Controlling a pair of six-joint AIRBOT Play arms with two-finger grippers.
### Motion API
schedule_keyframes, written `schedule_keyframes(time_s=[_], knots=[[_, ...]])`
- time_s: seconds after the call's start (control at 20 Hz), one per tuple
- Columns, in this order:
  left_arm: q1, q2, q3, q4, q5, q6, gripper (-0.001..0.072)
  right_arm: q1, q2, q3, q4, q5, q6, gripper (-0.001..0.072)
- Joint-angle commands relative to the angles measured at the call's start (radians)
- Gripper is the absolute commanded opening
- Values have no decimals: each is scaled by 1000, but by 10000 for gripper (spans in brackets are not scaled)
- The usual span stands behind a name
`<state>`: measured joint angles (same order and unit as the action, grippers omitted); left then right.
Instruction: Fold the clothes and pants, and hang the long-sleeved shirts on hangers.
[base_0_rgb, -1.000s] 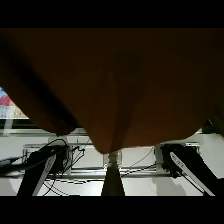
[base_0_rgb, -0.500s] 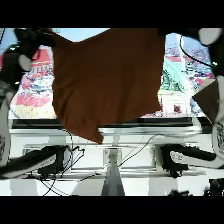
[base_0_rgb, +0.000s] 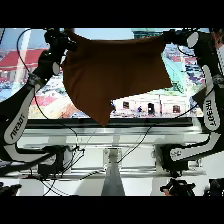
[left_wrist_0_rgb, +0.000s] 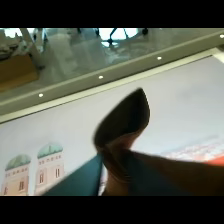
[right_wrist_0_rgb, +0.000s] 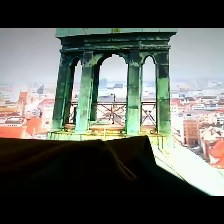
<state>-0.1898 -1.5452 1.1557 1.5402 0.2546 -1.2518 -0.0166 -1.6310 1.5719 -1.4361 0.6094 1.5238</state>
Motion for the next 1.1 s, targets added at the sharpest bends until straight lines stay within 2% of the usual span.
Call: schedule_keyframes(time_s=[0.0, 0.05, 0.2, 0.35, 0.4, 0.45, 0.5, 0.65, 0.75, 0.85, 0.9, 1.05], knots=[[-18, -21, 0, -1, -6, 3, 672, -9, -14, 1, -10, 1, 20, 690], [-18, -11, 0, -5, -21, 3, 715, -9, -14, 1, -24, 14, 20, 691], [-13, 55, 0, -5, -144, 3, 715, -9, -14, 1, -85, 75, 19, 690], [17, 167, 0, -4, -373, 3, 703, -32, -14, 1, -164, 158, 12, 683], [32, 211, 0, -4, -460, 3, 595, -50, -14, 1, -181, 191, 4, 633], [53, 260, 0, -4, -547, 3, 436, -78, -14, 1, -198, 235, 2, 552], [74, 305, 0, -4, -614, 3, 385, -116, -15, 1, -202, 284, 2, 547], [140, 426, 0, -4, -757, 3, 386, -252, -17, 1, -187, 448, 2, 547], [181, 486, 0, -4, -809, 3, 386, -350, -30, 0, -127, 568, -11, 546], [224, 528, 0, -4, -864, 1, 386, -444, -63, 0, 27, 680, -59, 539], [249, 540, 0, -4, -906, -19, 386, -486, -86, 0, 142, 733, -90, 479], [335, 539, 0, -4, -1069, -175, 384, -553, -154, -11, 398, 838, -176, 472]])
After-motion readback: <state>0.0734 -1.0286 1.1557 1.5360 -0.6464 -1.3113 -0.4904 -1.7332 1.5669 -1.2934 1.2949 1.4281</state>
